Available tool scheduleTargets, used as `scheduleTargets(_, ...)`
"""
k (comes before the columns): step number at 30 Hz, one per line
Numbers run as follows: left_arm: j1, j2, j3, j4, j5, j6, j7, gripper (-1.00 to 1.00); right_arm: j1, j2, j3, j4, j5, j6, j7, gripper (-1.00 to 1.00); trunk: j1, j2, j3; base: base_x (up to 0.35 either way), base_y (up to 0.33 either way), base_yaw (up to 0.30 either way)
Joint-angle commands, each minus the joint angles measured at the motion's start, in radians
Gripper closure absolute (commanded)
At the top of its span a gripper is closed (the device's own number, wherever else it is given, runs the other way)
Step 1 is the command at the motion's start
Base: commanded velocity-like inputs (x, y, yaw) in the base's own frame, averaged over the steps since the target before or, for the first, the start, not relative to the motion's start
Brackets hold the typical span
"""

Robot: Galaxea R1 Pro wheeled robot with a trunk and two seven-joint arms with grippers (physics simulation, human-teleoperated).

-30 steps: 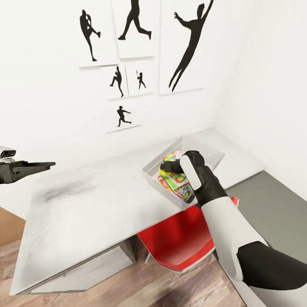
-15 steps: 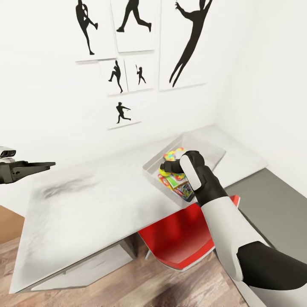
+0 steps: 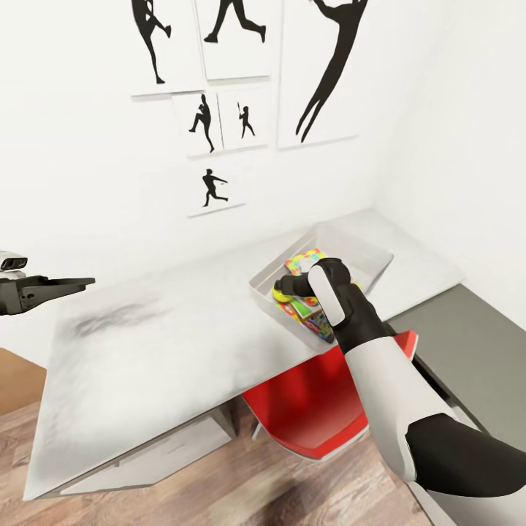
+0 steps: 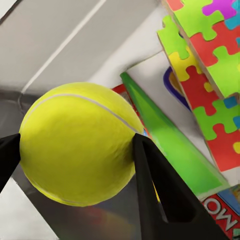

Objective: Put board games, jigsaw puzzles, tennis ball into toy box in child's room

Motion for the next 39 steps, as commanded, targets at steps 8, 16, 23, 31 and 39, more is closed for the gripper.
scheduleTargets(8,-0.001,0.0,0.0,0.0,-0.001,0.011,-0.004,-1.0,-0.001,0.0,-0.004,-0.003,-0.023,0.001,-0.012,1.0,0.001,-0.002,-0.002,0.0,0.014,0.0)
scheduleTargets(16,0.0,0.0,0.0,0.0,-0.001,0.011,-0.004,-1.0,-0.001,0.0,-0.003,-0.004,-0.017,0.002,-0.012,-1.0,0.001,-0.002,-0.002,0.0,0.0,0.0)
scheduleTargets(23,-0.001,0.0,0.0,0.0,-0.001,0.011,-0.004,-1.0,-0.001,0.0,-0.003,-0.009,-0.023,0.002,-0.011,-1.0,0.001,-0.002,-0.002,-0.049,0.013,0.0)
scheduleTargets(31,0.0,0.0,0.0,0.0,-0.001,0.011,-0.004,-1.0,0.0,0.0,-0.004,-0.11,-0.027,0.014,-0.008,-1.0,0.001,-0.002,0.006,-0.166,0.03,0.0)
scheduleTargets(39,0.001,0.0,0.0,0.0,-0.001,0.011,-0.004,-1.0,0.008,-0.005,-0.006,-0.303,-0.03,0.048,-0.007,-1.0,0.001,-0.002,0.019,-0.017,-0.168,0.0)
